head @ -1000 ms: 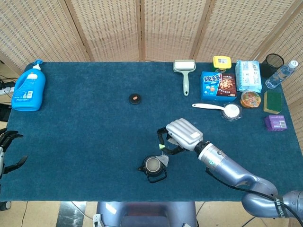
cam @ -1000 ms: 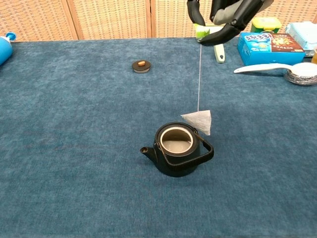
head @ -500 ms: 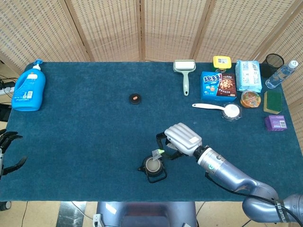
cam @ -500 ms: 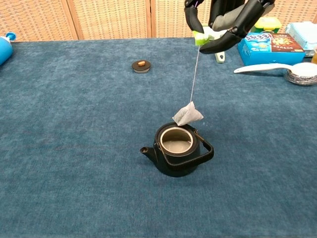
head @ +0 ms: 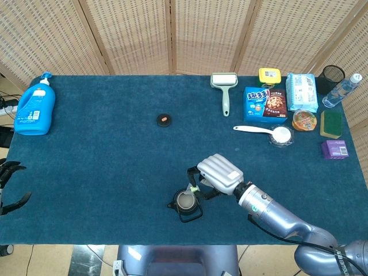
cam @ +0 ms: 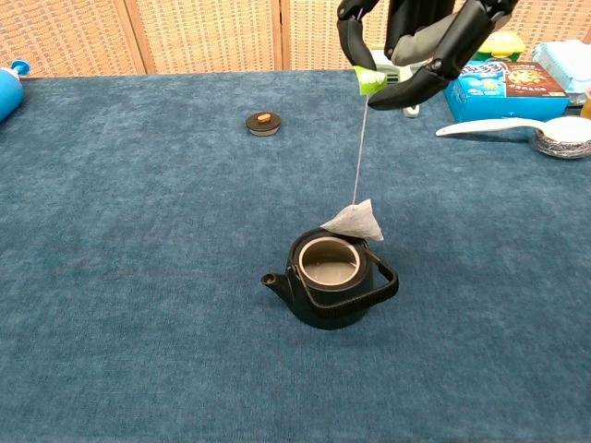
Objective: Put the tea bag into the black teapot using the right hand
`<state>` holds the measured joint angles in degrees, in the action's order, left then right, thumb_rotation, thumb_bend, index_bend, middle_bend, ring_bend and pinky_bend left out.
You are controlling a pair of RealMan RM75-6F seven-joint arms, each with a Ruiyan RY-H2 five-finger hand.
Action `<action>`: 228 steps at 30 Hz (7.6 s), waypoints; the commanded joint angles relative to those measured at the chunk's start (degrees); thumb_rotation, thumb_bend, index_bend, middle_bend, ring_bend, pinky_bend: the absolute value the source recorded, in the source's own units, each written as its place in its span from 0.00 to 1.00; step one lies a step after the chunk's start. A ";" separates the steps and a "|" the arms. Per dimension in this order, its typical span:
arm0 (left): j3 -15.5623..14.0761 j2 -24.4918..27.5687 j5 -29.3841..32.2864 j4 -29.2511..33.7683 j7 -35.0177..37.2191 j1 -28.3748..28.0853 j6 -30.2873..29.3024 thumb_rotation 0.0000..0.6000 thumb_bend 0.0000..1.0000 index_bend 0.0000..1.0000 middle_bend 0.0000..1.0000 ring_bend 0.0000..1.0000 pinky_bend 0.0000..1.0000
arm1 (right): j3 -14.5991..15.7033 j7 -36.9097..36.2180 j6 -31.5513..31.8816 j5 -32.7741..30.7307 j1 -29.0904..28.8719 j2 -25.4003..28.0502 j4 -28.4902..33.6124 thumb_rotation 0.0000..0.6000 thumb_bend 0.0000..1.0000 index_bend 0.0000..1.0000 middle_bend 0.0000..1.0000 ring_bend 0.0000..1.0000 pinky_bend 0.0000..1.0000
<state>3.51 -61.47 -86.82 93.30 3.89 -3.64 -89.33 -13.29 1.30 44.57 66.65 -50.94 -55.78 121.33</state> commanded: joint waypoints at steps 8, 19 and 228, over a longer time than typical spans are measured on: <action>-0.15 -0.03 -0.40 -0.24 0.54 0.31 -0.46 1.00 0.26 0.30 0.23 0.12 0.11 | 0.37 1.56 0.40 -0.35 0.02 0.47 1.86 1.00 0.36 0.59 1.00 1.00 1.00; -0.22 0.00 -0.64 -0.65 1.18 0.69 -1.00 1.00 0.26 0.30 0.23 0.12 0.11 | 0.89 2.56 0.23 -0.51 -0.07 0.56 3.12 1.00 0.36 0.58 1.00 1.00 1.00; -0.34 -9.86 2.65 -2.42 -6.71 -2.22 5.29 1.00 0.26 0.18 0.20 0.12 0.11 | 12.46 3.69 45.06 1.96 32.32 -16.04 -30.92 1.00 0.63 0.22 0.41 0.44 0.46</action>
<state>3.13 -71.11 -84.35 91.01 -2.77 -5.91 -84.04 -0.20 4.49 88.19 68.85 -20.22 -70.38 91.76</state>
